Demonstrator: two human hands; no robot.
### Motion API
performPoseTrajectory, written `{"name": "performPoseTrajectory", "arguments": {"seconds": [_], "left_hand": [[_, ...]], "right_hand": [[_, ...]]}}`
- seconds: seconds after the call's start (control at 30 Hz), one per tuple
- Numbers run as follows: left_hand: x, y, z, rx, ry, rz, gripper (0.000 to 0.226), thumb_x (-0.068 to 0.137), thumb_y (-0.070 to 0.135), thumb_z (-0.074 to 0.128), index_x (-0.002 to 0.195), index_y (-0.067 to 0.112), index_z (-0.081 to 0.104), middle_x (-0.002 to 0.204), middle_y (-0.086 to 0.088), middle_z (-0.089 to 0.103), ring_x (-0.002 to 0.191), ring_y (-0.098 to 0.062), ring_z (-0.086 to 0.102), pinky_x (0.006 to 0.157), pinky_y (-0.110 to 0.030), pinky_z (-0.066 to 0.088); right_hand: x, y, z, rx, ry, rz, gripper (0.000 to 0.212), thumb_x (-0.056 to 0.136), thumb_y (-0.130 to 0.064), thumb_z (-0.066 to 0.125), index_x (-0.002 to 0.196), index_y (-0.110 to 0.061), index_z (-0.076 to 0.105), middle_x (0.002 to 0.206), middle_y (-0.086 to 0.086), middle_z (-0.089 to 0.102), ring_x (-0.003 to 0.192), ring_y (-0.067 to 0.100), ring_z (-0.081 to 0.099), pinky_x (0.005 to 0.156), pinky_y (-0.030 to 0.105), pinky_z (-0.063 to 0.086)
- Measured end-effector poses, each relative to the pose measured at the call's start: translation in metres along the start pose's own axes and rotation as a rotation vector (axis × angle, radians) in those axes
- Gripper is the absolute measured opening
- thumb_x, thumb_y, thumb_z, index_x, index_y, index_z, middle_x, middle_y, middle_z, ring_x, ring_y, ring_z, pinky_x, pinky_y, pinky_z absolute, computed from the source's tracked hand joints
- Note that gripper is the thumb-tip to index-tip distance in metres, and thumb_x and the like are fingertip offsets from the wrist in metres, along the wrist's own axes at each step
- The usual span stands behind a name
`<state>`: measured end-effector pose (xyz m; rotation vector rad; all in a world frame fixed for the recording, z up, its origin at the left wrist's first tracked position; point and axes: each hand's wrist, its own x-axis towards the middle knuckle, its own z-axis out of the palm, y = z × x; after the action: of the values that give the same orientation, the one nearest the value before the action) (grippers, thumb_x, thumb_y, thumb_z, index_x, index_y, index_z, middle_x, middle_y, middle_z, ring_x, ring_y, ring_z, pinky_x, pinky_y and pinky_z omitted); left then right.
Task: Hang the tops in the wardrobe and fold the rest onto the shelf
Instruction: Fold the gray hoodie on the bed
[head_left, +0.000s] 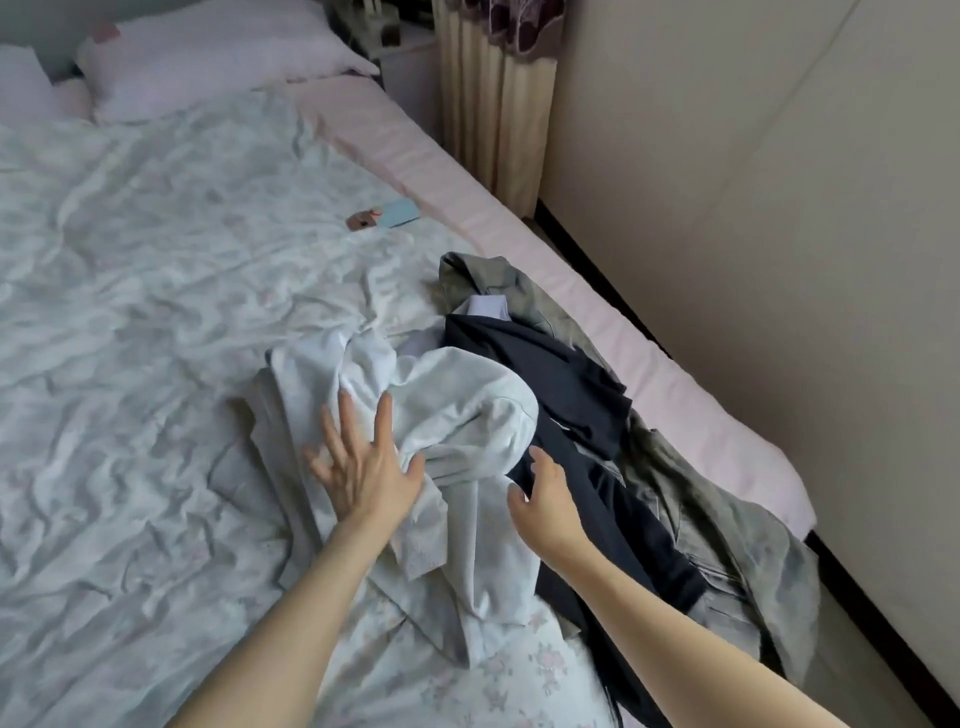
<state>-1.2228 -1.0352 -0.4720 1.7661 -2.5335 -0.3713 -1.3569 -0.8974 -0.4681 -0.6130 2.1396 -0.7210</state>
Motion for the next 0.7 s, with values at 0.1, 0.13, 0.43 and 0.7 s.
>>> {"name": "performPoseTrajectory", "arguments": {"seconds": [0.1, 0.13, 0.43, 0.7], "left_hand": [[0.031, -0.006, 0.020, -0.036, -0.082, -0.124, 0.104, 0.071, 0.057, 0.070, 0.150, 0.035, 0.006, 0.156, -0.013, -0.011, 0.142, -0.039, -0.006, 0.107, -0.064, 0.016], [0.037, -0.008, 0.027, -0.030, -0.091, -0.133, 0.107, 0.070, 0.056, 0.072, 0.150, 0.035, 0.004, 0.156, -0.016, -0.011, 0.141, -0.042, 0.000, 0.108, -0.061, 0.020], [0.041, -0.035, 0.018, -0.349, 0.086, 0.055, 0.065, 0.082, -0.013, 0.048, 0.142, 0.013, 0.041, 0.125, -0.022, 0.054, 0.106, -0.043, 0.054, 0.082, -0.045, 0.047], [-0.014, -0.049, -0.041, -0.555, 0.181, -0.080, 0.039, 0.091, -0.006, 0.043, 0.127, 0.006, 0.055, 0.125, -0.018, 0.059, 0.108, -0.038, 0.057, 0.081, -0.034, 0.042]], "right_hand": [[0.040, -0.010, 0.010, 0.058, 0.093, 0.045, 0.072, 0.093, -0.029, 0.051, 0.149, -0.013, 0.008, 0.148, 0.014, 0.023, 0.132, 0.027, 0.030, 0.097, 0.031, 0.033], [0.052, -0.016, 0.013, 0.052, 0.105, 0.039, 0.076, 0.092, -0.031, 0.052, 0.149, -0.013, 0.005, 0.149, 0.016, 0.022, 0.133, 0.029, 0.029, 0.100, 0.033, 0.033], [0.105, -0.054, 0.029, -0.148, 0.008, 0.224, 0.025, 0.093, -0.021, 0.038, 0.114, -0.009, 0.044, 0.107, 0.007, 0.056, 0.103, 0.029, 0.054, 0.092, 0.040, 0.043], [0.025, -0.064, 0.008, 0.144, -0.084, -0.118, 0.023, 0.097, -0.025, 0.041, 0.076, -0.019, 0.048, 0.073, -0.006, 0.054, 0.063, 0.004, 0.048, 0.051, 0.010, 0.037]]}}
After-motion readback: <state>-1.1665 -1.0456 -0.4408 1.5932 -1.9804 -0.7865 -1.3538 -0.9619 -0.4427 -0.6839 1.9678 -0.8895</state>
